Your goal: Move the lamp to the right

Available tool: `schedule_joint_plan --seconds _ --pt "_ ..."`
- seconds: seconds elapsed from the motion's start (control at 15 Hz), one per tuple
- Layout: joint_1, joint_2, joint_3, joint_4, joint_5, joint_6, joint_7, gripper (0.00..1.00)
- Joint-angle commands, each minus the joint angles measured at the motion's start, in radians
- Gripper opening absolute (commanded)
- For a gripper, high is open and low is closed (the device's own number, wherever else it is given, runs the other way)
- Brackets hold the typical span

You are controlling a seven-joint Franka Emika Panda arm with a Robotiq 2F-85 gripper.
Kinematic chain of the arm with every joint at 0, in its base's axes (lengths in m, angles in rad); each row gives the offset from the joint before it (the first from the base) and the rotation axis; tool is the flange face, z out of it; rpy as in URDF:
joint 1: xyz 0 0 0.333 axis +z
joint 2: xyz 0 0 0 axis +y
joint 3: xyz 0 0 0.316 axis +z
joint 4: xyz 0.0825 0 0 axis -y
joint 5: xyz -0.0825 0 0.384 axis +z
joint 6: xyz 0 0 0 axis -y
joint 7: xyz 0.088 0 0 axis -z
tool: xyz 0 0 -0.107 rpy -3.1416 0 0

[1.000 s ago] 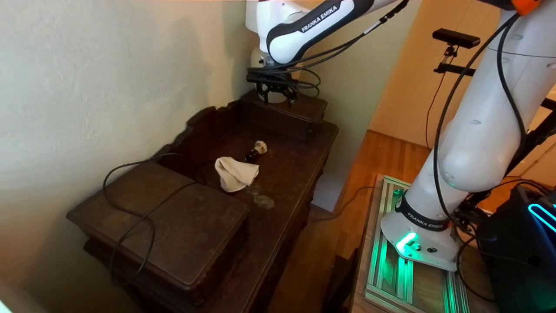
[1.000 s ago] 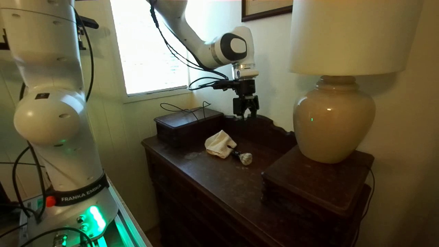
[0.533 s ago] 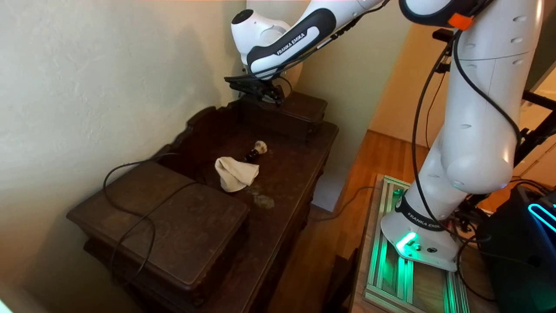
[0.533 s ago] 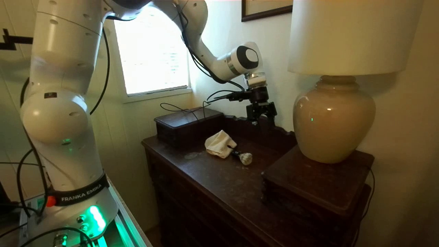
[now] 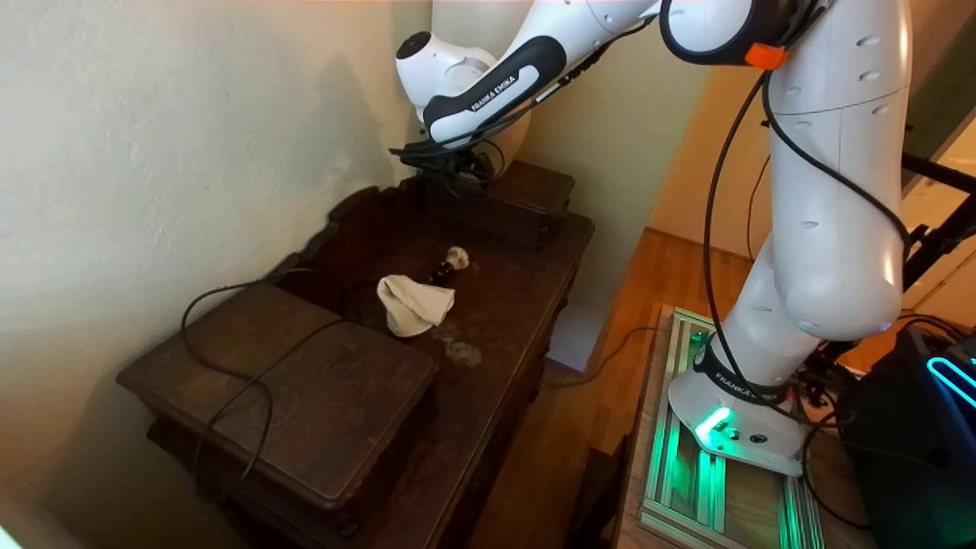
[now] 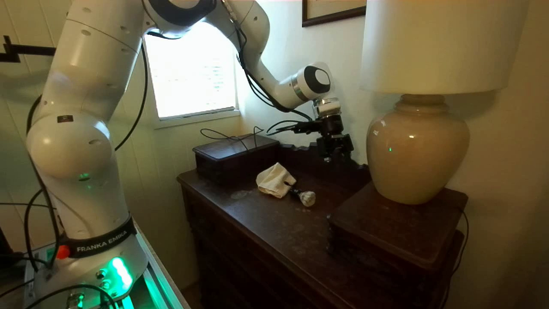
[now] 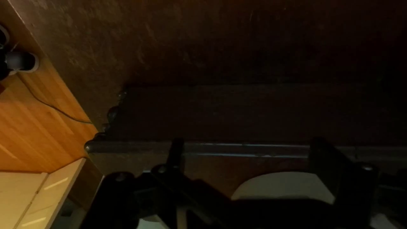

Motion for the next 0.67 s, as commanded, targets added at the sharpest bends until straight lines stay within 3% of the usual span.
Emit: schedule_joint_plan --seconds 0.0,0.33,0.6 --pt "0.012 -0.008 -0.023 -0.02 -0.031 0.109 -0.013 1.0" --pt "0.009 0.011 -0.055 -0.018 -0.066 0.304 -0.044 1.0" --pt "0.009 0.032 -0.076 -0.014 -0.037 0.313 -0.076 1.0"
